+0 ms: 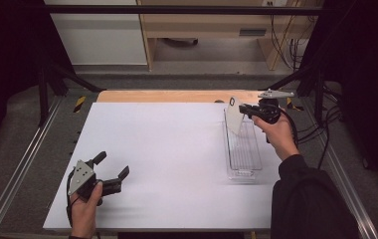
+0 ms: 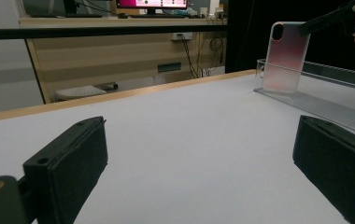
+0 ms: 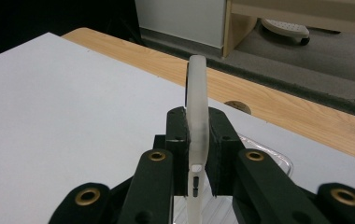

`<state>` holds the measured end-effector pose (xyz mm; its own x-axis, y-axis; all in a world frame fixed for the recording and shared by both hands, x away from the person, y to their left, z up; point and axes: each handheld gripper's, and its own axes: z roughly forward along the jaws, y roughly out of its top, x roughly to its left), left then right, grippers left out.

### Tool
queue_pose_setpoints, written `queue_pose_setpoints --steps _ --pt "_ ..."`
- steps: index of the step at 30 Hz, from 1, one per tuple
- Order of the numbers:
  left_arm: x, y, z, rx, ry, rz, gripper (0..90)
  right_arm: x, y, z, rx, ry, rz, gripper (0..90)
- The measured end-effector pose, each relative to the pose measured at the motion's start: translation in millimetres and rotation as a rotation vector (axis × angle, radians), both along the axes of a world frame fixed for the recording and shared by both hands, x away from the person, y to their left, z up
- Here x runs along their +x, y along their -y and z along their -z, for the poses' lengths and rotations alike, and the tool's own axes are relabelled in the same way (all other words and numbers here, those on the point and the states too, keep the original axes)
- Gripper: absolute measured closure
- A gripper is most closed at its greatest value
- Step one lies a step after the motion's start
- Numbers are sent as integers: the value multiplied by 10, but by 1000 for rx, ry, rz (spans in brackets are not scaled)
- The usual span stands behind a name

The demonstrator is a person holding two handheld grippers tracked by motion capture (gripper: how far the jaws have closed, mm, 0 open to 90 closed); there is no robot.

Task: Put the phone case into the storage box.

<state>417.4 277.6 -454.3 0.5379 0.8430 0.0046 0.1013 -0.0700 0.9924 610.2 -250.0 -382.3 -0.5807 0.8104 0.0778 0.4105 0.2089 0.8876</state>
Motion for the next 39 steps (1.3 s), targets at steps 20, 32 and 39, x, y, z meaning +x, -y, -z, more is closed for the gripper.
queue_pose_setpoints --steps 20,32,39 --pt "-1 5 0 6 0 5 29 15 -28 29 -11 6 -5 810" --pt "-2 11 1 6 0 8 29 21 -36 44 -10 12 -9 810" --pt "-2 18 2 6 -1 9 29 30 -61 48 -13 16 -11 810"
